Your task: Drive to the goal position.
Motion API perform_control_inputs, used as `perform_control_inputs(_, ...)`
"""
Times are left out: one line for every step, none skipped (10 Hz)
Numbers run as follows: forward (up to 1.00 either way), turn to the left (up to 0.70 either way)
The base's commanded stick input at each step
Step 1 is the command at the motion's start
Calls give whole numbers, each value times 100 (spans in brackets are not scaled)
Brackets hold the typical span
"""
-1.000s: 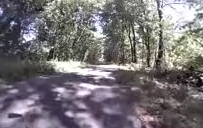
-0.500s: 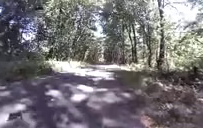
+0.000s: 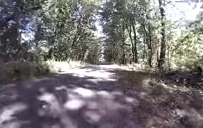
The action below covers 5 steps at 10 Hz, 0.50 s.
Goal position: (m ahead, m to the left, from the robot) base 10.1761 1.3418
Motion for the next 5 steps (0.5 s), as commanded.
perform_control_inputs(45,-6)
perform_control_inputs(45,0)
perform_control_inputs(45,0)
perform_control_inputs(45,0)
perform_control_inputs(45,0)
